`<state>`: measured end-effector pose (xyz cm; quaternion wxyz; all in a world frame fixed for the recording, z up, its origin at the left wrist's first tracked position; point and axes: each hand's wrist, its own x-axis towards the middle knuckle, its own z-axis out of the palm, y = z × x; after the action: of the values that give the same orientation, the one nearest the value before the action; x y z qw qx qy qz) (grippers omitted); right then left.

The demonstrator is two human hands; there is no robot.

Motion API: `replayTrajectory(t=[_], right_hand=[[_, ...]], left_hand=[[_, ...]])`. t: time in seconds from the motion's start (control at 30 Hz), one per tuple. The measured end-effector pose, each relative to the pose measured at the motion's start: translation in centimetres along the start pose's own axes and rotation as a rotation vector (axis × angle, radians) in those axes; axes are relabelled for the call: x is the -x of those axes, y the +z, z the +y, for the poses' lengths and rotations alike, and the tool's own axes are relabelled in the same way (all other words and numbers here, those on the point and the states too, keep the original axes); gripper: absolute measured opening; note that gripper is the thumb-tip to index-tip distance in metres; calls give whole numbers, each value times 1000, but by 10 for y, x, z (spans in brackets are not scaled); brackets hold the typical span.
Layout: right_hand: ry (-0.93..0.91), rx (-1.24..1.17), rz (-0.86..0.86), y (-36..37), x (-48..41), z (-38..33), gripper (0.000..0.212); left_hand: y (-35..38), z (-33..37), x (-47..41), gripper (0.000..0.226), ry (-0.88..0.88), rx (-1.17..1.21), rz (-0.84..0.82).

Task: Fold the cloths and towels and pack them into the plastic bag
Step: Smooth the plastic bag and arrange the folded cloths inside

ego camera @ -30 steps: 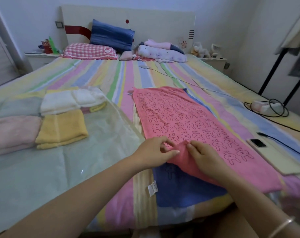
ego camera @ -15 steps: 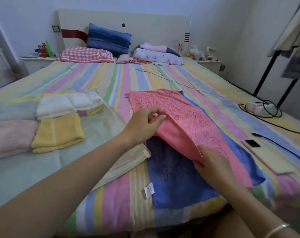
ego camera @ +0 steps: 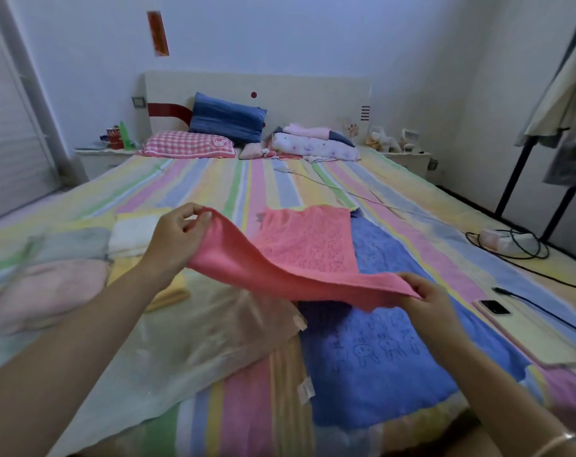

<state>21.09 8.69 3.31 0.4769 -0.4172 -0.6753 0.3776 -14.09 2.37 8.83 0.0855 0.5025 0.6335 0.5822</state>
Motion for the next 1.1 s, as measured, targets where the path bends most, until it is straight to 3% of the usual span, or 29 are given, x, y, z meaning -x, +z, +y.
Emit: replayTrajectory(t=[0.13,0.2,0.27,0.37,0.43,0.5,0.6,0.73,0.87,0.97,1.1], right_hand=[[32,76,-226,9,8,-44,20],[90,176,-263,6,1,-54,18],[217,242,-429,0,-1,-64,17],[332,202,-880,-9,3,-75,13],[345,141,-1108,-14,6,-81,17],[334,64,-1200,-17,7,-85,17],[395,-59,-1021,-13,1,-69,19],[559,-34,-555,0,-19,-31,25],[651,66,-274,10,-51,7,24],[634,48,-114,16,-80,27,20],[512,5,105,30,-137,52,17]], left_hand=[[-34,-31,26,17,-91,-382,36],[-46,-36,38,21,-179,-452,-45],[-59,-33,51,26,-322,-529,-243],[-78,-15,69,33,-433,-616,-668],[-85,3,77,30,-479,-510,-941],[-85,17,81,25,-552,-367,-1102],[-77,19,74,24,-552,-271,-1022],[-53,-5,49,27,-471,-245,-614],[-18,-25,20,23,-510,-86,-353],[10,-41,-10,19,-454,-33,-177],[43,-58,-78,15,-252,-18,24]])
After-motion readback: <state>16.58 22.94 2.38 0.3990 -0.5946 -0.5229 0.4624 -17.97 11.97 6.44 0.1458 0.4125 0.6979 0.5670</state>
